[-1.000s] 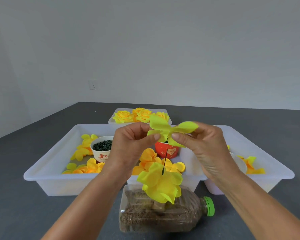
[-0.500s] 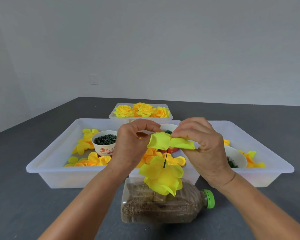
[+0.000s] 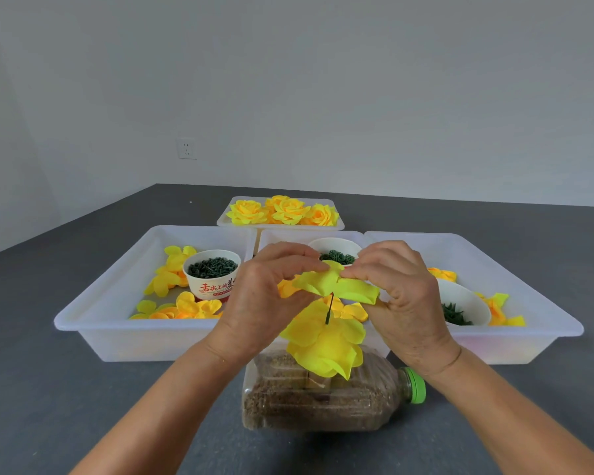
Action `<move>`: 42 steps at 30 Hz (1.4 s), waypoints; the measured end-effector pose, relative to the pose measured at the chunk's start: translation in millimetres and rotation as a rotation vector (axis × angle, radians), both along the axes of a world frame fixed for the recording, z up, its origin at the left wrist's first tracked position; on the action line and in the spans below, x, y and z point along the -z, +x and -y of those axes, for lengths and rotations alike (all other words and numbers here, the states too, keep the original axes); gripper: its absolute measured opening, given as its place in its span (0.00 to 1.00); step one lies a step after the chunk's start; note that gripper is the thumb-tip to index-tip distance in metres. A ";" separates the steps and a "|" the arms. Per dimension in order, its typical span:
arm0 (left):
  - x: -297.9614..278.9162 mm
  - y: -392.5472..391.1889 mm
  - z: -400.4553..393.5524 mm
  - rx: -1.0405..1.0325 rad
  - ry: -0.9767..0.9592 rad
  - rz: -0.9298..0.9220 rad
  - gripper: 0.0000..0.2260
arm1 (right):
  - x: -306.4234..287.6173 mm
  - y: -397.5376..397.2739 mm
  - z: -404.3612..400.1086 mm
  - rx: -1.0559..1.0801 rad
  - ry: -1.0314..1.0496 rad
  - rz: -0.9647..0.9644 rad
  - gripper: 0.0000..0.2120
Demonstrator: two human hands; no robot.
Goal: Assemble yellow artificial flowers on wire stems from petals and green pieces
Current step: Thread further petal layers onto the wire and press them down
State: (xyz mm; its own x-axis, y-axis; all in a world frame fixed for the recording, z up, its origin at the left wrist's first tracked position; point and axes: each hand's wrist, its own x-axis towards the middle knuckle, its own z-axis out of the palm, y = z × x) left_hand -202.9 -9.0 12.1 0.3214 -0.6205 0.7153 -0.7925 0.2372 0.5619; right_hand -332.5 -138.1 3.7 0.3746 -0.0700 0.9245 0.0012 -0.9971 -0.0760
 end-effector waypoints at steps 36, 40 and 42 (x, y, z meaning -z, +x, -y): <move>0.4 -5.0 5.5 -0.150 -0.140 0.219 0.09 | -8.1 -1.4 -8.8 -0.033 0.150 -0.043 0.06; 3.7 -4.8 4.8 -0.151 -0.106 0.263 0.10 | -1.7 -3.0 -9.9 -0.009 0.128 -0.069 0.06; 4.6 -4.8 4.0 -0.148 -0.089 0.277 0.10 | 0.9 -3.5 -10.1 0.002 0.117 -0.083 0.06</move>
State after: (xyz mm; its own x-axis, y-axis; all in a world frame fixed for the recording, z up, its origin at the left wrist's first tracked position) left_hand -207.7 -13.0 7.5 0.1891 -0.5123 0.8377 -0.9419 0.1464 0.3022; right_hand -336.0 -128.0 2.8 0.4490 -0.1763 0.8759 -0.0114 -0.9814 -0.1917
